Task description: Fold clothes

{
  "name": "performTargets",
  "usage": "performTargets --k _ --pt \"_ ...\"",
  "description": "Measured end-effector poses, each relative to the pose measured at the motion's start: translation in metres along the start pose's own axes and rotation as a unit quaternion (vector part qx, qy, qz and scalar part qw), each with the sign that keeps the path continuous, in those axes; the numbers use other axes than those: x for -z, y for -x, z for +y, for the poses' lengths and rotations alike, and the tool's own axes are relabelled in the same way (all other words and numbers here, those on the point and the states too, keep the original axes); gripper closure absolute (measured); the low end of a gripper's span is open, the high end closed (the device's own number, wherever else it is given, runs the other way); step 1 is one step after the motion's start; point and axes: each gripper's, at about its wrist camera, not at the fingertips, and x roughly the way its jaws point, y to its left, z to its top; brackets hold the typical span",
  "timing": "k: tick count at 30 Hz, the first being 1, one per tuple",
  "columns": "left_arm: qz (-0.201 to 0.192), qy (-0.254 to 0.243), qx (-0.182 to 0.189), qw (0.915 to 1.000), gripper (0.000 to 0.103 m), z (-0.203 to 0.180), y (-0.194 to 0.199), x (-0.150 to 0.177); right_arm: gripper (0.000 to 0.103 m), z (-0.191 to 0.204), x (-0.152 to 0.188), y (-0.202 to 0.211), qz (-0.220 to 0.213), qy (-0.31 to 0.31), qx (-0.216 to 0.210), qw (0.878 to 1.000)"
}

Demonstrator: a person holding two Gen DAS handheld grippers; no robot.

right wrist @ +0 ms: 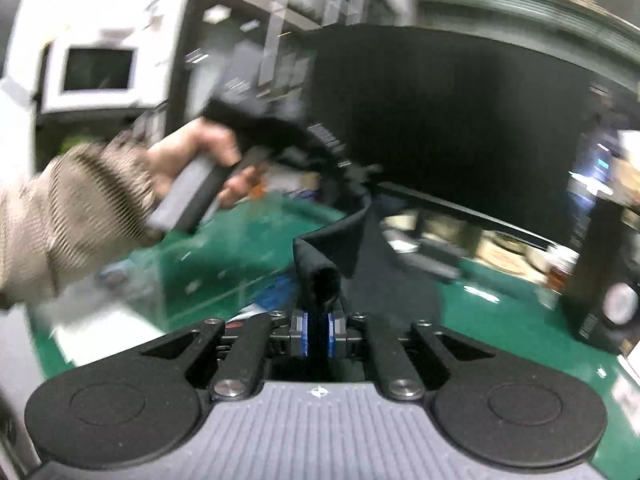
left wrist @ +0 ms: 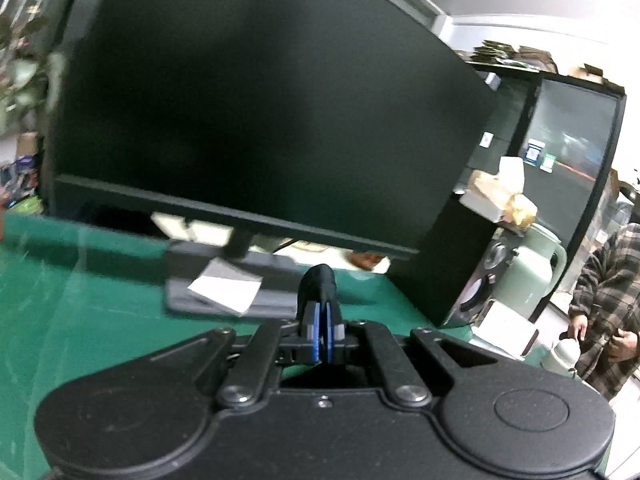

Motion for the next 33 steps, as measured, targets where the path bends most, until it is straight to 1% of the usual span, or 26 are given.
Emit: performTargets --k 3,6,8,9,10,11,12,13,14,15,16,19,21,22,24,26,27,28,29,30,31,32,33 --pt "0.032 0.014 -0.024 0.9991 0.098 0.028 0.004 0.029 0.095 0.030 0.015 -0.024 0.060 0.029 -0.046 0.997" --pt "0.047 0.020 -0.038 0.9980 0.098 0.041 0.004 0.042 0.094 0.045 0.024 -0.037 0.095 0.040 -0.063 0.993" --pt "0.056 0.029 -0.044 0.9970 0.097 0.051 0.003 0.047 0.094 0.050 0.025 -0.036 0.100 0.039 -0.063 0.992" --pt "0.062 0.032 -0.046 0.9965 0.097 0.055 0.002 0.049 0.092 0.050 0.025 -0.035 0.102 0.039 -0.064 0.992" --pt "0.070 0.030 -0.054 0.9956 0.097 0.057 -0.001 0.051 0.092 0.051 0.025 -0.034 0.103 0.038 -0.065 0.992" --pt "0.077 0.025 -0.067 0.9944 0.091 0.059 -0.003 0.053 0.089 0.051 0.025 -0.032 0.103 0.038 -0.064 0.992" --pt "0.092 0.017 -0.079 0.9925 0.087 0.062 -0.006 0.054 0.078 0.050 0.026 -0.030 0.105 0.038 -0.066 0.992" --pt "0.096 0.015 -0.087 0.9915 0.076 0.064 -0.007 0.056 0.067 0.050 0.027 -0.028 0.108 0.038 -0.072 0.991" --pt "0.095 0.014 -0.106 0.9898 0.066 0.068 -0.008 0.058 0.042 0.050 0.028 -0.025 0.109 0.036 -0.078 0.990" --pt "0.092 0.016 -0.117 0.9887 0.062 0.072 -0.008 0.059 0.031 0.051 0.028 -0.020 0.107 0.034 -0.086 0.990" --pt "0.089 0.019 -0.121 0.9884 0.060 0.076 -0.008 0.060 0.031 0.051 0.028 -0.016 0.106 0.032 -0.093 0.990" --pt "0.086 0.026 -0.111 0.9897 0.058 0.082 -0.004 0.060 0.031 0.046 0.025 -0.002 0.091 0.024 -0.114 0.989" --pt "0.084 0.026 -0.095 0.9915 0.049 0.080 -0.002 0.058 0.030 0.040 0.023 0.004 0.075 0.014 -0.118 0.990" --pt "0.085 0.027 -0.092 0.9917 0.046 0.080 -0.003 0.059 0.030 0.035 0.022 0.006 0.066 0.004 -0.110 0.992" --pt "0.084 0.031 -0.084 0.9924 0.046 0.077 -0.004 0.060 0.031 0.024 0.021 0.007 0.060 -0.020 -0.081 0.995" --pt "0.084 0.031 -0.084 0.9925 0.048 0.077 -0.006 0.061 0.031 0.024 0.024 0.016 0.040 -0.008 -0.072 0.997" --pt "0.085 0.031 -0.083 0.9924 0.051 0.076 -0.007 0.062 0.031 0.025 0.026 0.020 0.031 0.001 -0.070 0.997" --pt "0.086 0.032 -0.083 0.9924 0.060 0.076 -0.008 0.062 0.031 0.029 0.029 0.023 0.024 0.019 -0.073 0.997" --pt "0.088 0.033 -0.083 0.9921 0.067 0.076 -0.009 0.062 0.031 0.036 0.032 0.026 0.017 0.044 -0.077 0.996" --pt "0.088 0.033 -0.085 0.9920 0.070 0.076 -0.009 0.062 0.032 0.046 0.039 0.028 0.012 0.083 -0.083 0.993" --pt "0.086 0.035 -0.088 0.9917 0.076 0.077 -0.009 0.062 0.033 0.055 0.044 0.026 0.013 0.112 -0.090 0.990" --pt "0.085 0.040 -0.090 0.9915 0.082 0.077 -0.009 0.062 0.034 0.063 0.048 0.024 0.014 0.135 -0.096 0.986" --pt "0.084 0.043 -0.091 0.9914 0.084 0.078 -0.008 0.061 0.035 0.067 0.050 0.020 0.017 0.145 -0.100 0.984"
